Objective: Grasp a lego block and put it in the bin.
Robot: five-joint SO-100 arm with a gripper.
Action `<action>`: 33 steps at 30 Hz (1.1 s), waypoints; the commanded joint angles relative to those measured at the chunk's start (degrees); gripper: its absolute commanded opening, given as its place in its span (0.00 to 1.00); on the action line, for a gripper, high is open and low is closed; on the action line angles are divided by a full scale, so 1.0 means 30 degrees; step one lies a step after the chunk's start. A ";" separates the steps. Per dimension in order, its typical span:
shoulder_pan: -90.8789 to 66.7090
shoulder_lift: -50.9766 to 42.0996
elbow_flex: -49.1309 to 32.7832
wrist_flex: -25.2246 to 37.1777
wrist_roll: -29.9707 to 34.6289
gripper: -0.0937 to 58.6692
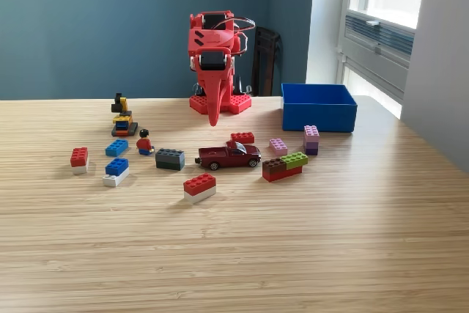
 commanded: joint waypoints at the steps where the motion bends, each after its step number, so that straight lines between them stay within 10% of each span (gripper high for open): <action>1: -0.0967 0.0088 0.0146 -0.0059 -0.1641 0.00; 33: -0.1055 0.0088 0.0146 -0.0059 -0.1611 0.00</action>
